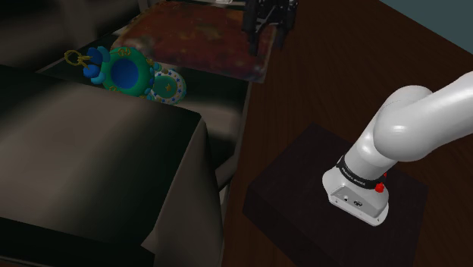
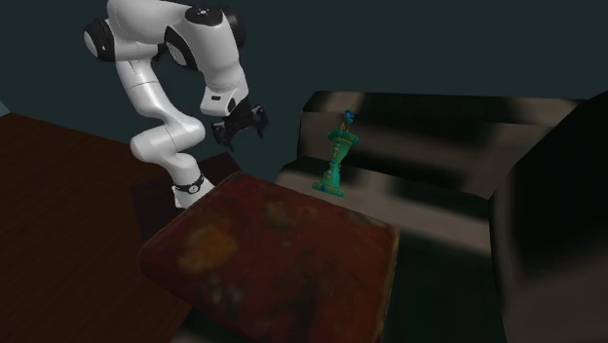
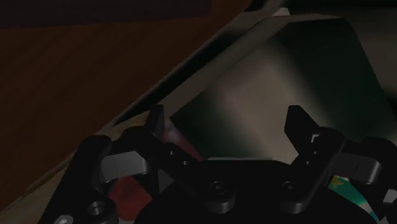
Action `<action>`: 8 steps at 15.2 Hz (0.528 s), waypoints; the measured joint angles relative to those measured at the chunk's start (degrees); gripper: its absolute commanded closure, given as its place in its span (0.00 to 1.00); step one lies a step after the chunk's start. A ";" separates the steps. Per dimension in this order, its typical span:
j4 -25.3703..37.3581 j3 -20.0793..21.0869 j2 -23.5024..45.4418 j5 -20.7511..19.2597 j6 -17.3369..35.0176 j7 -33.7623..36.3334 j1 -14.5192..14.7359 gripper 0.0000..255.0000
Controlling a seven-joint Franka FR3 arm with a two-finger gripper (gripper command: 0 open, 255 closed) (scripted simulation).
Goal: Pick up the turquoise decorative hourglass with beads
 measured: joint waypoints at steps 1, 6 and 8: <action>2.17 0.80 2.21 0.73 0.27 1.44 -0.02 0.00; 8.87 4.85 10.19 4.39 2.82 8.62 0.52 0.00; 12.00 6.22 13.14 5.46 3.31 11.52 0.75 0.00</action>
